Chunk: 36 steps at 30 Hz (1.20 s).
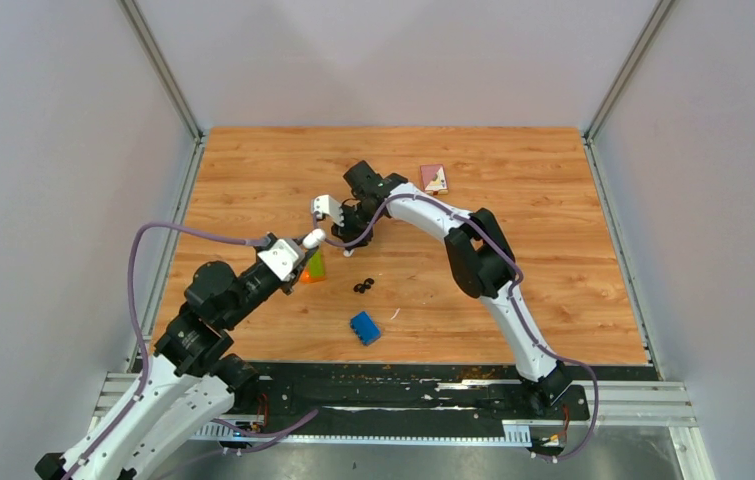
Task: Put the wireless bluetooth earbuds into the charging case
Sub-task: Adjust the earbud at the center of the board.
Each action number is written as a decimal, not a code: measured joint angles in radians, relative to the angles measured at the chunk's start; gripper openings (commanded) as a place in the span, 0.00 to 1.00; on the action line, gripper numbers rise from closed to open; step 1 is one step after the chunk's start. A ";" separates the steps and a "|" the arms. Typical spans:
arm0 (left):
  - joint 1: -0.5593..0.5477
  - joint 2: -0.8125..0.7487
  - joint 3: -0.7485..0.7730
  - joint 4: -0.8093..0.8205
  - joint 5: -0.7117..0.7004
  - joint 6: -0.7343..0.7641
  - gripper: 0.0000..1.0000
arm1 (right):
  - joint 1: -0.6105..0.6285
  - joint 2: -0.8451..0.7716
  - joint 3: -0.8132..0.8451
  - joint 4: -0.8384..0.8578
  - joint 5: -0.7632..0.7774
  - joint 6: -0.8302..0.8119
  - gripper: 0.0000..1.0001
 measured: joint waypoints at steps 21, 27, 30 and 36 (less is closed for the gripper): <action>0.000 0.196 -0.204 0.667 0.333 -0.480 0.00 | -0.344 -0.678 -0.365 -0.062 -0.336 0.190 0.64; 0.000 0.410 -0.219 1.016 0.415 -0.735 0.00 | -0.338 -1.098 -0.591 0.124 -0.479 0.403 0.77; 0.000 0.492 -0.227 1.195 0.429 -0.863 0.00 | -0.310 -1.228 -0.657 0.166 -0.496 0.451 0.72; 0.000 0.566 -0.227 1.425 0.448 -1.024 0.00 | -0.300 -1.221 -0.660 0.132 -0.521 0.471 0.65</action>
